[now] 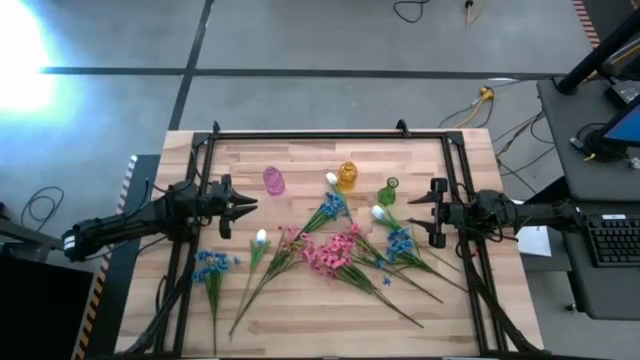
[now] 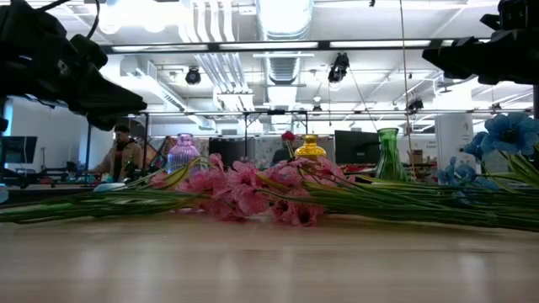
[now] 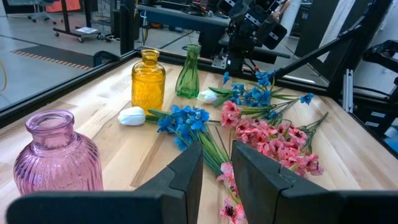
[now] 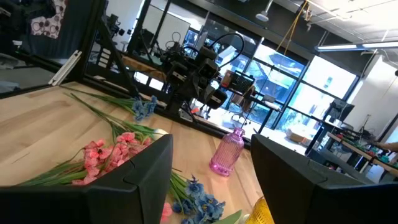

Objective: Sort flowers into vase by color

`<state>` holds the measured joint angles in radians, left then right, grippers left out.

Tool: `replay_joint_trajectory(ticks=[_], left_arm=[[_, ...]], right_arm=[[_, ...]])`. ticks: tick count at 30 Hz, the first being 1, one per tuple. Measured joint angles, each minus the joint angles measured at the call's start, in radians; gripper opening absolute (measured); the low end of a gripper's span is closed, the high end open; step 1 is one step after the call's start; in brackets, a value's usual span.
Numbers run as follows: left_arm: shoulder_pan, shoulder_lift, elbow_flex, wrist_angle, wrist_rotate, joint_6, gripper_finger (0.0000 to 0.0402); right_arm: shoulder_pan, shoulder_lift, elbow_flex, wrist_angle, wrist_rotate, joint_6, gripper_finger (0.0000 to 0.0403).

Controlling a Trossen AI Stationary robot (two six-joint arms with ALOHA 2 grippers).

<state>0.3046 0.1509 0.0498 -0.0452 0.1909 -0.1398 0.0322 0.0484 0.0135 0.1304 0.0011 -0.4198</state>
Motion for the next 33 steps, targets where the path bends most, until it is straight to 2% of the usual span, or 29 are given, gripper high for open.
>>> replay_joint_trajectory(ticks=[19, 33], left_arm=[[0.000, 0.000, 0.000, 0.000, 0.000, 0.000, 0.0077], [0.000, 0.000, 0.000, 0.000, 0.000, 0.000, 0.0077]], right_arm=[[0.000, 0.000, 0.000, 0.000, 0.000, 0.008, 0.0210], [0.000, 0.000, 0.000, 0.037, 0.000, 0.521, 0.0210]])
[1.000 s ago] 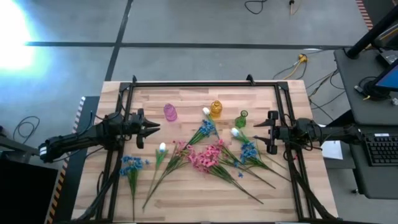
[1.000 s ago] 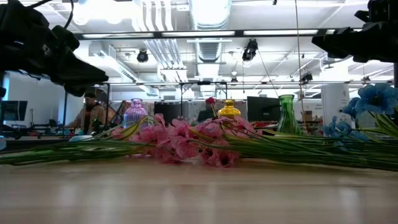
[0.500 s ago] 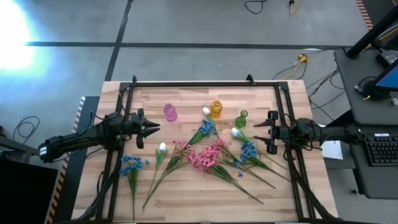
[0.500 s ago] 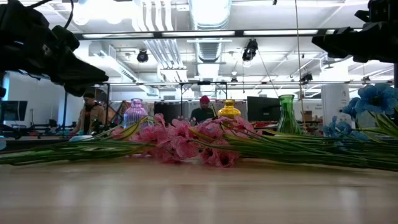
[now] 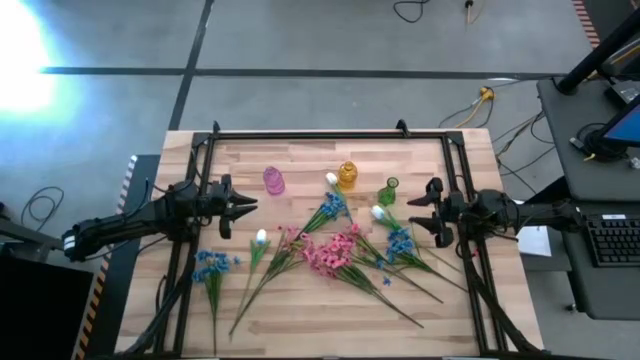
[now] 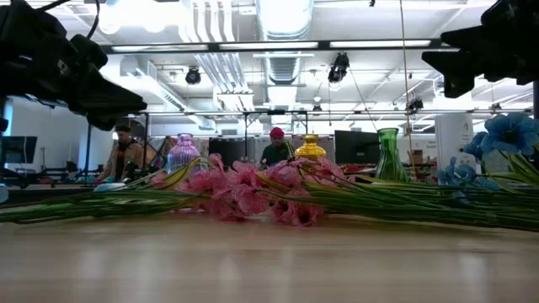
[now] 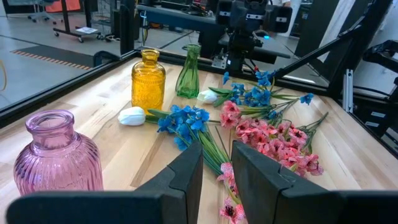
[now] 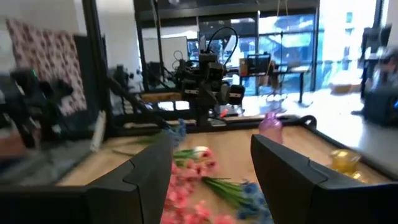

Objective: Sort flowers into vase by color
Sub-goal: Put the left pink flowers into the yellow vase

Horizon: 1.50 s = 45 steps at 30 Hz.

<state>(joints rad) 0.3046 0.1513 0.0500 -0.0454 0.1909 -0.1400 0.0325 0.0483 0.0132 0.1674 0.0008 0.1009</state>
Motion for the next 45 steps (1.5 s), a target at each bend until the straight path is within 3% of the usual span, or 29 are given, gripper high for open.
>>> replay_joint_trajectory(ticks=[14, 21, 31, 37, 41, 45], left_arm=[[0.000, 0.000, 0.000, 0.005, 0.000, -0.014, 0.0077], [0.000, 0.000, 0.000, 0.126, 0.000, -0.380, 0.0077], [0.000, 0.003, 0.000, 0.302, -0.009, -0.431, 0.0077], [-0.008, 0.047, -0.031, 0.494, -0.026, -0.599, 0.0077], [-0.080, 0.129, -0.019, 0.540, -0.051, -0.696, 0.0077], [-0.242, 0.243, 0.059, 0.540, -0.132, -0.715, 0.0077]], right_arm=[[0.000, 0.000, 0.000, 0.032, 0.001, 0.195, 0.0210], [0.000, 0.000, 0.000, 0.032, 0.001, 0.188, 0.0210], [0.000, 0.000, 0.000, 0.030, 0.001, 0.184, 0.0210], [0.000, 0.000, 0.000, 0.032, 0.011, 0.127, 0.0210], [0.000, 0.000, 0.000, 0.036, 0.023, 0.145, 0.0210], [0.000, 0.000, 0.000, 0.040, 0.025, 0.230, 0.0210]])
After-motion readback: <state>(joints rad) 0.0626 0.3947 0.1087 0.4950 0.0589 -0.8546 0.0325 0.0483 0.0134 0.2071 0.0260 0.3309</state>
